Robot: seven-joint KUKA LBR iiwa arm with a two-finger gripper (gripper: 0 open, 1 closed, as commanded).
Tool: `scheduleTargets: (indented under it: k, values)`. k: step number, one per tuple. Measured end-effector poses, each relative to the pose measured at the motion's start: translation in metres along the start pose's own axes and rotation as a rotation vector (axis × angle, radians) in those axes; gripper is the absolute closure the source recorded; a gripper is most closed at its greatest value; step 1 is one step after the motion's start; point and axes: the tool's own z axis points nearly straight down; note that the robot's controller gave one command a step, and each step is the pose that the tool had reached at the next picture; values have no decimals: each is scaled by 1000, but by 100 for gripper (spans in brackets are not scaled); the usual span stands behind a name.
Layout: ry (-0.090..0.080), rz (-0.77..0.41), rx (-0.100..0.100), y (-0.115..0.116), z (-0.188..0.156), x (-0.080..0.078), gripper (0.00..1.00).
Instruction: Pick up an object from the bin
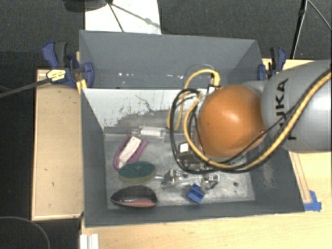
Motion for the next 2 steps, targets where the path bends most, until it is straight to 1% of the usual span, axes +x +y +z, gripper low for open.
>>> scheduleTargets:
  k: [1,2]
  values:
    - [0,-32,5,-14,96,51,0]
    - [-7,-40,13,-16,91,47,100]
